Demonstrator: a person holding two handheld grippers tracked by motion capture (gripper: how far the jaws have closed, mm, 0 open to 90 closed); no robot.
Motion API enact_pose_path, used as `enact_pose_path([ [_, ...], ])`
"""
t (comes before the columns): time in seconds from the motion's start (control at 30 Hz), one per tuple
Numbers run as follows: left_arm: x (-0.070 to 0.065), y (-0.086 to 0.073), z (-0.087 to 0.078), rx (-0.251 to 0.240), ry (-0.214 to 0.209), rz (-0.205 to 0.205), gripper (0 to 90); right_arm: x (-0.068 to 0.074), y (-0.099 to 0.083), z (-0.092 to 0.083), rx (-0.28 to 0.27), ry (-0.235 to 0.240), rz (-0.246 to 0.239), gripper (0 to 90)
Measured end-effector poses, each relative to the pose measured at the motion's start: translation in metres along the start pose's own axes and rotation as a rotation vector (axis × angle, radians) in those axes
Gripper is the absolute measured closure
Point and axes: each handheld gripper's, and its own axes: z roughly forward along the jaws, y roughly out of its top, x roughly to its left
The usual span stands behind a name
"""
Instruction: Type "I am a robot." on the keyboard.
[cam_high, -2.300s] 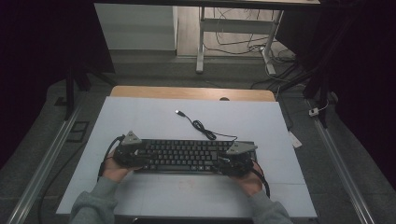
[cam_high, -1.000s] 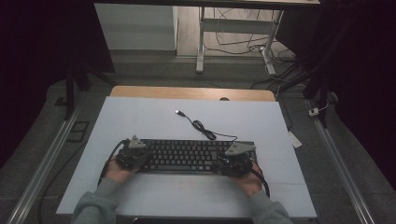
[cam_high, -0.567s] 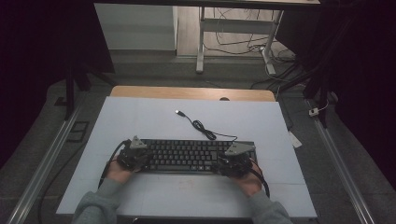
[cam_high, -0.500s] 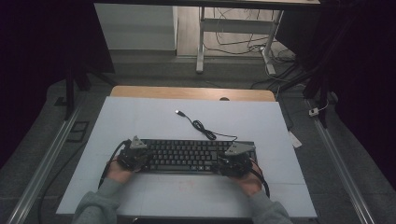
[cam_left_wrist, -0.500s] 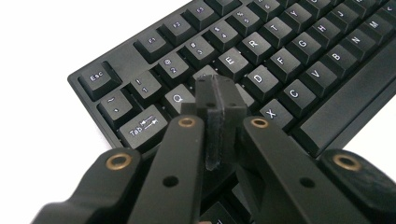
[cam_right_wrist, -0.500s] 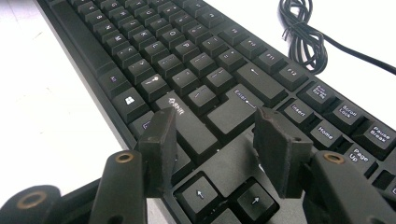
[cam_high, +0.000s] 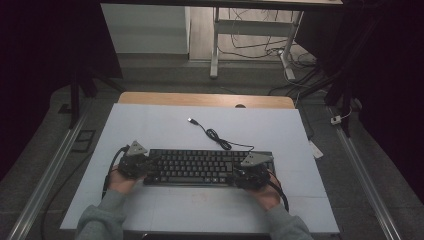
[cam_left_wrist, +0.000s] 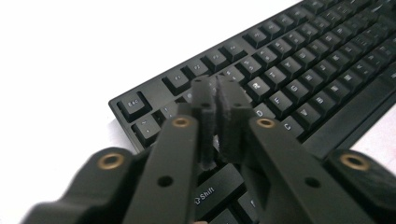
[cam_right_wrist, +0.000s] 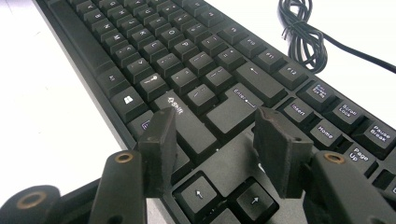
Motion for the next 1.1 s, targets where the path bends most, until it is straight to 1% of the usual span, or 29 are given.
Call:
enact_pose_path([
  [0.2, 0.0002, 0.0006, -0.002, -0.025, 0.004, -0.013, 60.6, 0.0, 0.0001, -0.0003, 0.002, -0.002, -0.002, 49.2],
  [0.33, 0.0003, 0.0007, -0.0028, -0.029, 0.011, -0.018, 53.2, 0.0, 0.0001, -0.0004, 0.003, -0.002, -0.002, 49.1],
  [0.57, -0.0002, 0.0009, -0.0026, -0.026, 0.013, -0.019, 48.4, 0.0, 0.0001, -0.0005, 0.003, -0.004, -0.004, 49.1],
  [0.83, 0.0, 0.0008, -0.0018, -0.024, 0.014, -0.023, 46.2, 0.0003, 0.0008, -0.001, 0.001, -0.007, -0.005, 49.1],
  [0.97, -0.0001, 0.0009, -0.0011, -0.02, 0.014, -0.021, 45.6, 0.0013, 0.0041, -0.0016, -0.022, -0.009, -0.002, 49.3],
  [1.1, -0.0012, 0.0012, -0.0002, -0.015, 0.016, -0.017, 44.9, 0.0032, 0.0083, -0.0015, -0.038, 0.006, 0.0, 49.3],
])
